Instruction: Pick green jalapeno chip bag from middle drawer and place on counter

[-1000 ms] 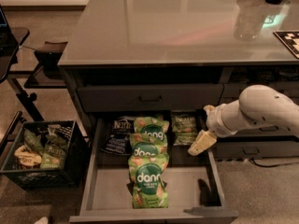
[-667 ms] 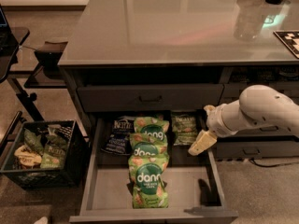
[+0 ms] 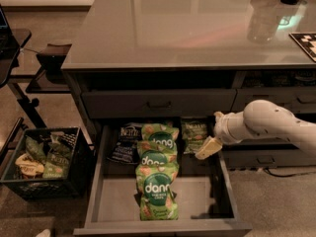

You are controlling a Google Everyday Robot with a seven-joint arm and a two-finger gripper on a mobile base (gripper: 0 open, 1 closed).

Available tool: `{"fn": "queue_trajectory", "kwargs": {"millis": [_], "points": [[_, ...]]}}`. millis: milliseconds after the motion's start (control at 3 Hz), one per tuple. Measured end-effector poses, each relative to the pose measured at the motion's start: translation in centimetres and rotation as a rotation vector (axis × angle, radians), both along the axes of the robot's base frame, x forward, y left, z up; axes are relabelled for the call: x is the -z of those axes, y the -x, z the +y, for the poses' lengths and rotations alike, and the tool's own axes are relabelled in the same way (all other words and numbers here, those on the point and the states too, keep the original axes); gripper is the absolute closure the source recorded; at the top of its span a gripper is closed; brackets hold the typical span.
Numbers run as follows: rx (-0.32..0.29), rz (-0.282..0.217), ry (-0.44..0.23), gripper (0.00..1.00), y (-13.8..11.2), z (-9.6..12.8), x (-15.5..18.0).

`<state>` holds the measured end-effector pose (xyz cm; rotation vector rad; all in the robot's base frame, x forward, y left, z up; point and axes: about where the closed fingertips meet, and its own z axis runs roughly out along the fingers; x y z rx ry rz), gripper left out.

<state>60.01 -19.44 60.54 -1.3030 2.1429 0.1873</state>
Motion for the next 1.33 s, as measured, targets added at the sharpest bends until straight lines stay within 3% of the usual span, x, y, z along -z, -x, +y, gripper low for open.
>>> {"fn": "queue_trajectory", "kwargs": {"millis": [333,667,1000,1333], "points": [[0.022,-0.019,-0.011,0.00,-2.8,-0.9,3.3],[0.035,-0.043,-0.010,0.16,-4.7,-1.7,5.4],[0.049,-0.055,-0.010,0.04,-5.8,-2.6,7.1],[0.049,-0.055,-0.010,0.00,-5.8,-2.6,7.1]]}}
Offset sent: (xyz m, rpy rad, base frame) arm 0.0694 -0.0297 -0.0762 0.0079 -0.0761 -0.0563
